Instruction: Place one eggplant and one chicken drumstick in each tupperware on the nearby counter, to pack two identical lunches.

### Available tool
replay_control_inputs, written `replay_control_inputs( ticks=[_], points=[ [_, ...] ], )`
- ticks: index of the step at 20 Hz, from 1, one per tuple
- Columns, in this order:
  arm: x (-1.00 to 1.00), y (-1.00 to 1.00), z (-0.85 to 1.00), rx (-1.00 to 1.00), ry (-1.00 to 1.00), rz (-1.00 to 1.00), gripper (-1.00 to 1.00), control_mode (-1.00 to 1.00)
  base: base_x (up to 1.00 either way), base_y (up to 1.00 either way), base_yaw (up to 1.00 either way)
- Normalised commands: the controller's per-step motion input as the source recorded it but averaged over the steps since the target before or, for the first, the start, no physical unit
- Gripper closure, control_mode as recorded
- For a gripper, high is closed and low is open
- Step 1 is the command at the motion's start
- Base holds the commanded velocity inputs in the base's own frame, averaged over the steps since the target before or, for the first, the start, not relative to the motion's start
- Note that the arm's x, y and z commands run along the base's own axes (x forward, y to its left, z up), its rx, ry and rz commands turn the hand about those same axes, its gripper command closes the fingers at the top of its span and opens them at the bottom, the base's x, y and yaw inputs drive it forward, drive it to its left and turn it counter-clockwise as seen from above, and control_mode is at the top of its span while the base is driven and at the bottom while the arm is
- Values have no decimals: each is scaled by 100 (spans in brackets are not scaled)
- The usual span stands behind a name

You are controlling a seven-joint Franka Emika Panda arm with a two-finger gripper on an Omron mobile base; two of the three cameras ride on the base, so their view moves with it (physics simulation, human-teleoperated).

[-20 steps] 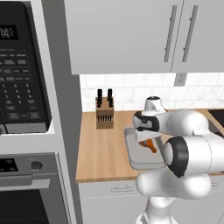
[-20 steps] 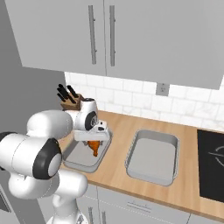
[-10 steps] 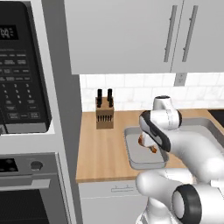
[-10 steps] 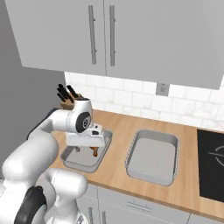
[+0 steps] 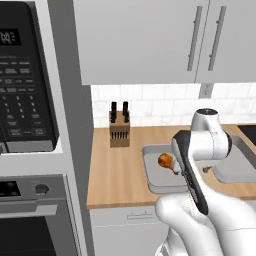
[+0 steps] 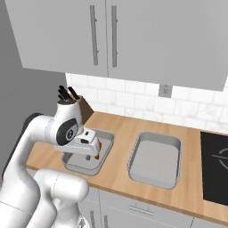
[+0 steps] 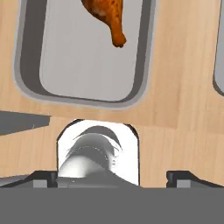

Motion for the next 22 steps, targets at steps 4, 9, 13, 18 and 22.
replay_control_inputs(
  ticks=[4,9,13,18,22],
  points=[
    [-53,6,100,0,-16,-1,-100,-100,0,0,0],
    [-69,3,88,0,-24,0,-100,-100,0,0,0],
    [-59,0,49,0,-24,0,-100,-100,0,0,0],
    [-5,0,0,0,-1,0,-100,-100,0,0,0],
    [-6,0,0,0,0,0,-100,100,-46,0,0]
  ],
)
